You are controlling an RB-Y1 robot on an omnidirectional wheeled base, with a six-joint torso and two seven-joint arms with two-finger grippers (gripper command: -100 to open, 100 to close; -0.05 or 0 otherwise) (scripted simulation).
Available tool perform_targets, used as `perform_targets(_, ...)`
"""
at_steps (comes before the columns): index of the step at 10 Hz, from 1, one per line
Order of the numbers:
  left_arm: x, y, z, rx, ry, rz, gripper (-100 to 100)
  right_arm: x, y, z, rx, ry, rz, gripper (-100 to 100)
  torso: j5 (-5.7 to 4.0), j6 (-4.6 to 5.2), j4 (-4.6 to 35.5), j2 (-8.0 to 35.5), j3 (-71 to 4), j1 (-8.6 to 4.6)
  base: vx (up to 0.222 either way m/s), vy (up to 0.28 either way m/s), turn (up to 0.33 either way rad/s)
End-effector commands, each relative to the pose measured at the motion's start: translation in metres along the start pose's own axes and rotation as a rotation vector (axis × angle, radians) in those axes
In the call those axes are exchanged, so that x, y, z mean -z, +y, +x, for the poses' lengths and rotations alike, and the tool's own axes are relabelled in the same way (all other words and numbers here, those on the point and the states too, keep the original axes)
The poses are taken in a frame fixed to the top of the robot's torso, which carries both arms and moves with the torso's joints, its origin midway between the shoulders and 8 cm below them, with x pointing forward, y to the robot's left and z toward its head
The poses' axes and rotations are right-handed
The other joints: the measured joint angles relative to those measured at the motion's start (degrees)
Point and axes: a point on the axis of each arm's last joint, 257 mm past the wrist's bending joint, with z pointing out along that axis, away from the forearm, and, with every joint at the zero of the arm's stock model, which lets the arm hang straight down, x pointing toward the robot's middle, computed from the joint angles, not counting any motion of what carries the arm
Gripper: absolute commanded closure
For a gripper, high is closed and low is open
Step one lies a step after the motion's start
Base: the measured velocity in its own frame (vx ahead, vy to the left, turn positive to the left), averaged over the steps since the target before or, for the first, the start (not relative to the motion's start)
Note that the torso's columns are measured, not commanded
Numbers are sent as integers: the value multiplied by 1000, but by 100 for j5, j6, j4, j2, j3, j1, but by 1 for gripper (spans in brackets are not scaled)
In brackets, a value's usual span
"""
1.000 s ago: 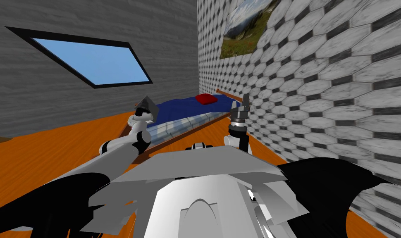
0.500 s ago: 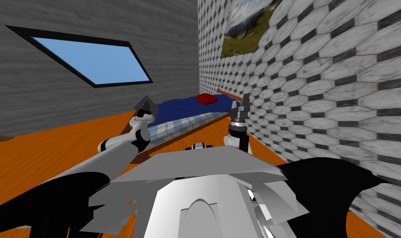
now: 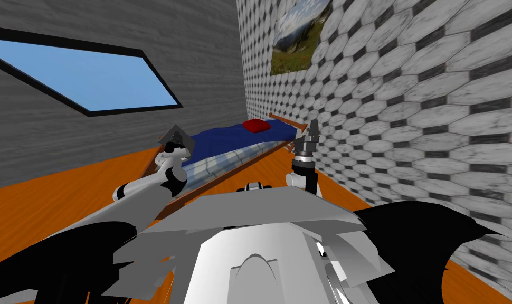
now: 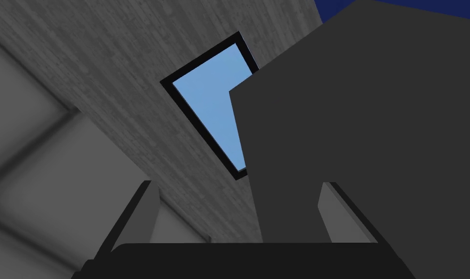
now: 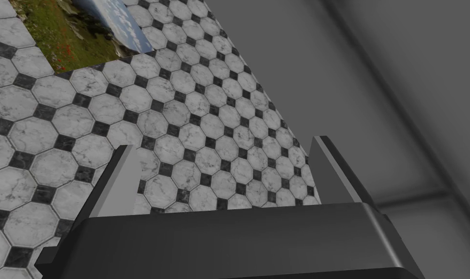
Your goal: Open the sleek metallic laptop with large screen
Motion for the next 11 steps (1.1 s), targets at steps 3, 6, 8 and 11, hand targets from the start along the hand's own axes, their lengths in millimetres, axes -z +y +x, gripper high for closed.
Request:
perform_targets(3, -5, 4, -78, 11, -113, 6, -100, 0, 0, 0, 0, 0, 0, 0, 3, -4, 2, 4, 3, 10, -46, -2, -241)
perform_targets(6, -5, 1, -80, 12, -117, 11, -100, 0, 0, 0, 0, 0, 0, 0, 1, -10, -2, -10, -4, 7, -16, -4, -1)
perform_targets(8, -2, 31, -63, 17, -84, -49, -100, 0, 0, 0, 0, 0, 0, 0, 3, -8, -2, -9, -4, 9, 6, -1, -1)
perform_targets(11, -3, 13, -25, 13, -31, -22, 100, 0, 0, 0, 0, 0, 0, 0, -1, -8, 4, 5, 4, 5, 16, 4, 118)
